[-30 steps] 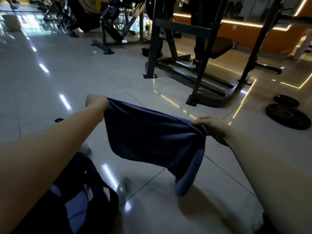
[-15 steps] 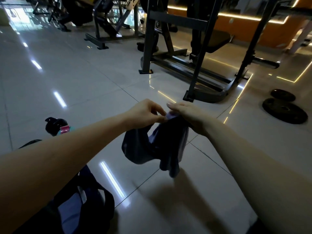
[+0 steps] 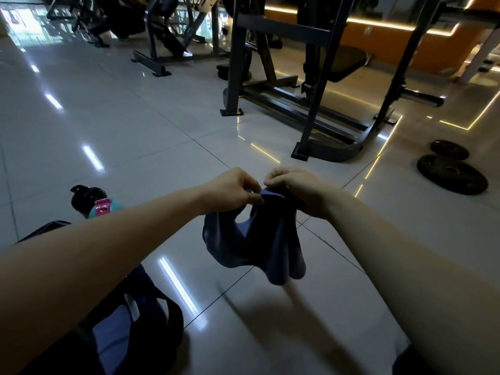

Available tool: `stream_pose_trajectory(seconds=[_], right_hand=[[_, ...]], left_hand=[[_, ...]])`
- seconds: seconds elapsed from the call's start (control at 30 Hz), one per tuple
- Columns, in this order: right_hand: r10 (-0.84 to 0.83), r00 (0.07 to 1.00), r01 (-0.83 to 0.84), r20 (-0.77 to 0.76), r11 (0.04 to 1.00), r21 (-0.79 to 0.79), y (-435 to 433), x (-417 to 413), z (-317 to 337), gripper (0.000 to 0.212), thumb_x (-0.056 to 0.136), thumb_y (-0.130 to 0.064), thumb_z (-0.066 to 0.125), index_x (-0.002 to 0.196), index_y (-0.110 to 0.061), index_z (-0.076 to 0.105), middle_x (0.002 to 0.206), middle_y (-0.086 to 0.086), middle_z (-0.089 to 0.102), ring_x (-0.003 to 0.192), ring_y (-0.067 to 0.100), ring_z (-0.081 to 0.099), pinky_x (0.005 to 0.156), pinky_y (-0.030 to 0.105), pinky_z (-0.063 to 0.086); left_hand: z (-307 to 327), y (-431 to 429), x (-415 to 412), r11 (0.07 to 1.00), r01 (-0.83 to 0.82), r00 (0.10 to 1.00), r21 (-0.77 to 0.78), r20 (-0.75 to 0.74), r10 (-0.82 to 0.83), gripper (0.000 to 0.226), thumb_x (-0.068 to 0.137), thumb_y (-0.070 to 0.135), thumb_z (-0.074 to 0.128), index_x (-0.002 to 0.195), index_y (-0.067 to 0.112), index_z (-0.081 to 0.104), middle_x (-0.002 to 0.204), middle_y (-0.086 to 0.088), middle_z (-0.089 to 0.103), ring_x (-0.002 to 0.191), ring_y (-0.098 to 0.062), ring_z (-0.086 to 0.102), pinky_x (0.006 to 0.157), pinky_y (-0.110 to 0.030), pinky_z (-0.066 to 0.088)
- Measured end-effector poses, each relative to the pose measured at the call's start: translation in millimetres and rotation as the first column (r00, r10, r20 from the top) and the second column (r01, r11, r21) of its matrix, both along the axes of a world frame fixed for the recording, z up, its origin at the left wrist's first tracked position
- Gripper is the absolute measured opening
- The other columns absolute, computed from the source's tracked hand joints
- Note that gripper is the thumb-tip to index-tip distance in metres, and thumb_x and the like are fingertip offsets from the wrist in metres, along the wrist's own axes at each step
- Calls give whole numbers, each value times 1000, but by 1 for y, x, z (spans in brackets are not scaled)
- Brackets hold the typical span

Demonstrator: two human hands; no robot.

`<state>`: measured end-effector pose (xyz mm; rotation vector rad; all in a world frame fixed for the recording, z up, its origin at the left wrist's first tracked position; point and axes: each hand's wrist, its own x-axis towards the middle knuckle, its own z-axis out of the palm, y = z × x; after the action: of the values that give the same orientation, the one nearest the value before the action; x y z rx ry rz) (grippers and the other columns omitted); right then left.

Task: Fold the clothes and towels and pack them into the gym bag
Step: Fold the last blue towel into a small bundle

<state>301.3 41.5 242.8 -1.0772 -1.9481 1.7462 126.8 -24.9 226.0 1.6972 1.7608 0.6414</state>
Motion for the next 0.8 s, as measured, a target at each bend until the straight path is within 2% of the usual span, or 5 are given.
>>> stream_pose_trajectory(seconds=[0.1,0.43,0.6,0.7,0.8], right_hand=[[31,981,-67,194,981,182,2,4,-2,30,84,-22,78,104,-5,63,95,10,67,84,19,65,72,30,52],[-388,749,-289,537,538,792,0,14,-34,12,81,-19,54,92,-21,56,93,4,61,86,31,57,75,37,46],[-234,921,95,311,911,402,-6,5,-32,16,85,-1,46,76,-10,56,71,7,53,66,22,50,57,29,37],[-123,964,52,236,957,287,-15,2,-31,14,93,-21,58,82,-12,56,74,3,56,66,17,51,59,28,39],[-119,927,-85,355,856,509,-15,2,-36,32,87,-43,71,96,-15,58,85,-1,59,78,19,55,64,30,40]], left_hand=[[12,-1,-11,988,-148,979,-37,135,152,20,94,25,69,84,9,76,57,6,60,53,-3,54,54,-17,43],[23,-10,-44,907,-407,883,-108,209,421,19,82,20,69,66,11,66,59,-5,59,60,-22,57,57,-27,45],[28,-10,-43,887,-456,851,-71,259,458,17,82,25,68,75,10,70,74,-10,64,68,-25,61,62,-29,49],[28,-11,-44,869,-493,828,-26,292,479,19,83,25,72,81,7,76,78,-10,68,72,-24,64,65,-30,52],[27,-12,-45,854,-520,823,-1,269,501,22,81,25,73,83,4,76,79,-10,66,75,-23,62,69,-33,52]])
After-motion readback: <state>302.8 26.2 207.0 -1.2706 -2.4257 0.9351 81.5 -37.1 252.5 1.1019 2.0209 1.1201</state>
